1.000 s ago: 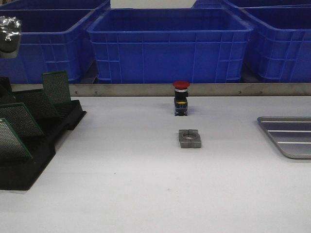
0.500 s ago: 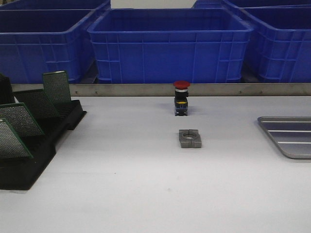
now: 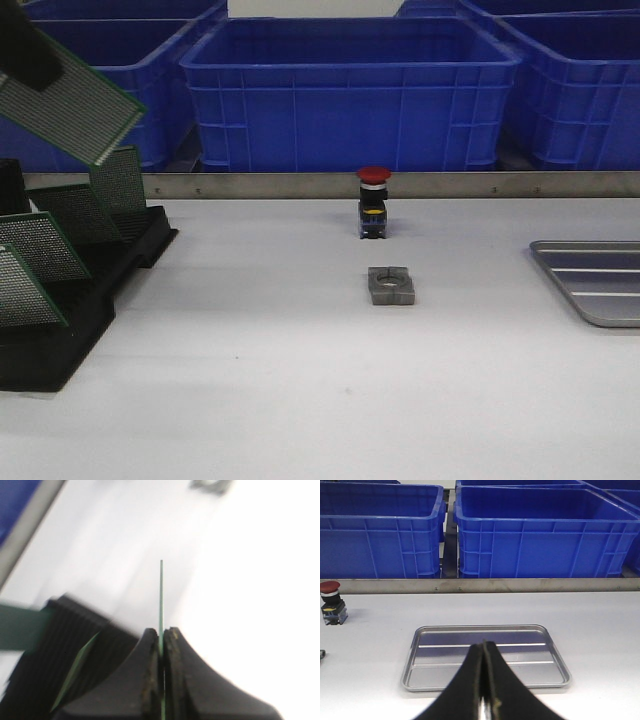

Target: Place circuit board on tray

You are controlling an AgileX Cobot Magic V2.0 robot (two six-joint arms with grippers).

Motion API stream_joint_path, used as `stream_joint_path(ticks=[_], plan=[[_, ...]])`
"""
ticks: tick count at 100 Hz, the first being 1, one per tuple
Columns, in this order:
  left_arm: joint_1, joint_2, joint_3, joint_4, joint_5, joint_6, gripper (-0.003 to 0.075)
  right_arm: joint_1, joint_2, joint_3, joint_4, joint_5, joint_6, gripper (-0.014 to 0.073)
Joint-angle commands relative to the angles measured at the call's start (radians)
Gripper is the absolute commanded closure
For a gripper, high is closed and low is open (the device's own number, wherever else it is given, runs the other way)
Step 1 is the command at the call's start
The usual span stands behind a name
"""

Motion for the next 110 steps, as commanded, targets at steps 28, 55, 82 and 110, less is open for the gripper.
stream_joint_path(ticks=[28,55,82,110], plan=[[-0.243,0.072,-0.023,-0.111,0.014,-0.007,0.0741,-0.004,-0.026,-0.013,0.003,-0.075,-0.009,0.0655],[-0.342,0.104,-0.023,-0.120,0.029,-0.007,0.0741,-0.004,-0.026,-0.013,0.003,-0.086,-0.009,0.0655],[-0.356,0.104,-0.023,-0.120,0.058,-0.007,0.0741,-0.004,-0.026,-0.013,0.003,-0.085,-0.008,0.0655],[-0.356,0.104,-0.023,-0.120,0.074,-0.007,0.0741,-0.003,0.006,-0.127,0.058,0.031,0.003,0.0653]])
